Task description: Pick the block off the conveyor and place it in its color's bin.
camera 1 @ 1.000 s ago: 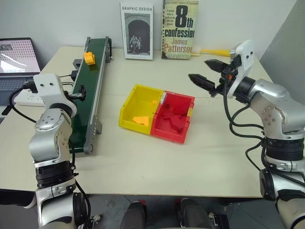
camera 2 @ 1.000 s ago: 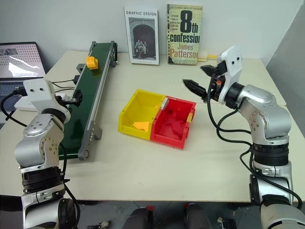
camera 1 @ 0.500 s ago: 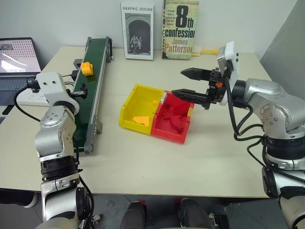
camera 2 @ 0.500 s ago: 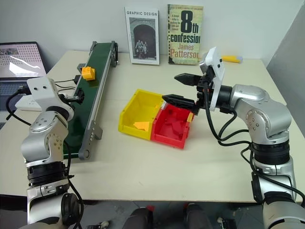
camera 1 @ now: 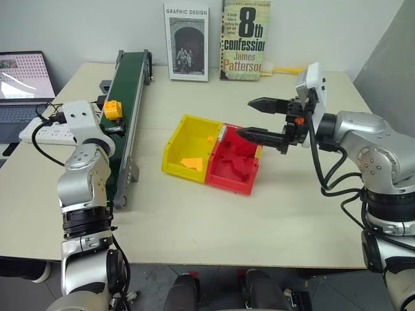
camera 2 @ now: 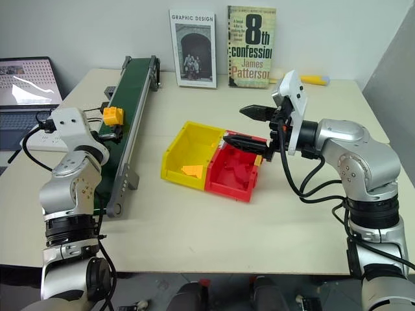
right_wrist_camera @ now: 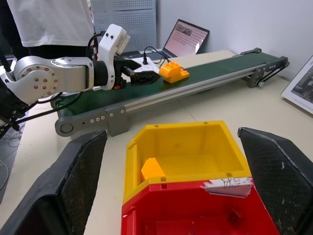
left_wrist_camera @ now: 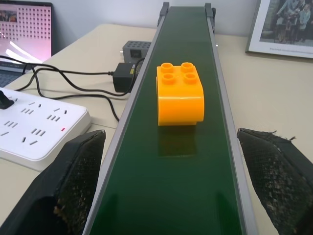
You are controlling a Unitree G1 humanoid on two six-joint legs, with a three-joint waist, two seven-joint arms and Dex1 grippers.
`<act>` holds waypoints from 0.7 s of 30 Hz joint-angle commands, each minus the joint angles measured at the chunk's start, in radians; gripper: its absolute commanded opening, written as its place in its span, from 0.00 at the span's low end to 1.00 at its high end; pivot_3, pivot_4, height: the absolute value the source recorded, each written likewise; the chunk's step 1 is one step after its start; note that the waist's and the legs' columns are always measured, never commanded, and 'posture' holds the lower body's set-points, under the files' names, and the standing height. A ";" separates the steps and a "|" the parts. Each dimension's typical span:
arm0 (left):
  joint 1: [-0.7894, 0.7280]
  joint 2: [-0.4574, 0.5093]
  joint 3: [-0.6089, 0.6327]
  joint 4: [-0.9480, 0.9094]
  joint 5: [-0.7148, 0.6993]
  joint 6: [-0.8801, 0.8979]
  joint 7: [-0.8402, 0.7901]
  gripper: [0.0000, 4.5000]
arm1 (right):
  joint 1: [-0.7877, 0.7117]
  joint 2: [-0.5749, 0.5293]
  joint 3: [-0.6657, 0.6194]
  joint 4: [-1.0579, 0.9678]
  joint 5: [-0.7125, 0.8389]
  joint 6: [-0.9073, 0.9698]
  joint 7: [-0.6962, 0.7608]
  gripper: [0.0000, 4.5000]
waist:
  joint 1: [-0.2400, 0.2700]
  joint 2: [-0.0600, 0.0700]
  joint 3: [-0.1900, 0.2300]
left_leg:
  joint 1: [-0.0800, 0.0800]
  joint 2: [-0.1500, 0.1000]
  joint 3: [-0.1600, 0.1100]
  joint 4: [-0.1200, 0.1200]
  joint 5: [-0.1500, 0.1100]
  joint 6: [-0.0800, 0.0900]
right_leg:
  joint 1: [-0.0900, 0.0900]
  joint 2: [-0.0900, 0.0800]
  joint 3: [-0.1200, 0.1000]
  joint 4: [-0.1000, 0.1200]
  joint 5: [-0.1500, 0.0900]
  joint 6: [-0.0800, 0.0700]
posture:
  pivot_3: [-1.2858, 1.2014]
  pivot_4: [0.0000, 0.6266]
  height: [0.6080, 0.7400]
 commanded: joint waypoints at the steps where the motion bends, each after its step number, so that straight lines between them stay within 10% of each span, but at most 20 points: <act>1: -0.035 0.010 0.008 -0.004 0.005 -0.026 0.006 1.00 | -0.004 -0.013 -0.027 -0.042 0.022 -0.001 -0.006 1.00 | 0.000 0.000 0.000 | 0.000 0.000 0.000 0.000 0.000 0.000 | 0.000 0.000 0.000 0.000 0.000 0.000 | 0.52 0.24 1.00; 8: -0.030 0.010 0.017 -0.004 -0.015 -0.009 -0.012 0.90 | -0.014 -0.017 -0.032 -0.035 0.031 0.005 -0.011 1.00 | 0.000 0.000 0.000 | 0.000 0.000 0.000 0.000 0.000 0.000 | 0.000 0.000 0.000 0.000 0.000 0.000 | 0.52 0.24 1.00; 21: 0.002 -0.032 0.035 -0.108 -0.049 0.096 0.040 0.35 | -0.024 -0.025 -0.032 -0.020 0.035 -0.006 -0.022 1.00 | 0.001 0.000 0.000 | 0.000 0.000 0.000 0.000 0.000 0.000 | 0.000 0.000 0.000 0.000 0.000 0.000 | 0.52 0.24 1.00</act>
